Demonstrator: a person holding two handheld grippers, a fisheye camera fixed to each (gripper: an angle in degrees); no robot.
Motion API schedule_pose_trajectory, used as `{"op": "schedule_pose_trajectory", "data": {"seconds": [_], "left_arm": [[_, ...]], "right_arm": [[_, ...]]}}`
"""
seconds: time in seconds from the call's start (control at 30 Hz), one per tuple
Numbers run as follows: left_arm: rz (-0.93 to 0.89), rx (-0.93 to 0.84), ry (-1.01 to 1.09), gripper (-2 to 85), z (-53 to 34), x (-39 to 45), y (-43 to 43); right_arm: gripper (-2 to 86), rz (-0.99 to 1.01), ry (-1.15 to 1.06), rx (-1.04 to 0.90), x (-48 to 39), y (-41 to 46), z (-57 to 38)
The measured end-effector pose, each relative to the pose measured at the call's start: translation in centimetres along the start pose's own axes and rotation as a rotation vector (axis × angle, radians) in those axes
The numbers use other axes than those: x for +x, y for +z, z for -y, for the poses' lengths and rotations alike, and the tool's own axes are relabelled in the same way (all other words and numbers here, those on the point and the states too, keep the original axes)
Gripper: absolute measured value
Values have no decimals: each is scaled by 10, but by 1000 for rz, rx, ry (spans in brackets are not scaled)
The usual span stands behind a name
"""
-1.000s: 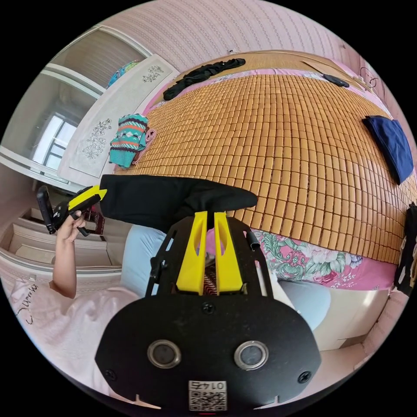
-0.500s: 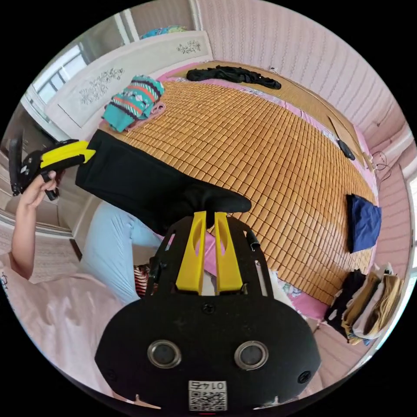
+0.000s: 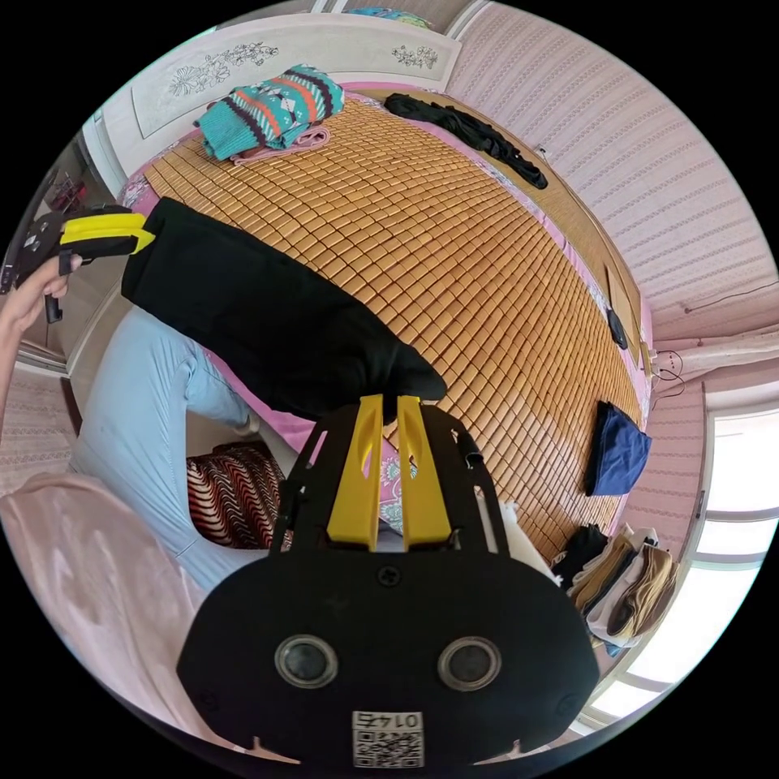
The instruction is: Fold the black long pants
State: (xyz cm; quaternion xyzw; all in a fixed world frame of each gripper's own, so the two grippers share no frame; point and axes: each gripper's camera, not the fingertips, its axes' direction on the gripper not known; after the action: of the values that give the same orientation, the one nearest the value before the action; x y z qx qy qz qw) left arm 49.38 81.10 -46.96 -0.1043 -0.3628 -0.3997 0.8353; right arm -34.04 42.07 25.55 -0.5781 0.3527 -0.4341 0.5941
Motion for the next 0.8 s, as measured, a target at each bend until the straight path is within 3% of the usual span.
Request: {"op": "schedule_pose_trajectory", "data": {"seconds": [0.5,0.63,0.8], "left_arm": [[41,-80,-202,60,-86,-43,39],[28,-84,-273,60,-107,-65,48],[28,-87,-294,64,-113,-78,70]], "right_arm": [[110,92,62,29,2,-8,0],[117,228,-132,63,-47,-2,52],[148,257,-426,43,-138,18,126]]}}
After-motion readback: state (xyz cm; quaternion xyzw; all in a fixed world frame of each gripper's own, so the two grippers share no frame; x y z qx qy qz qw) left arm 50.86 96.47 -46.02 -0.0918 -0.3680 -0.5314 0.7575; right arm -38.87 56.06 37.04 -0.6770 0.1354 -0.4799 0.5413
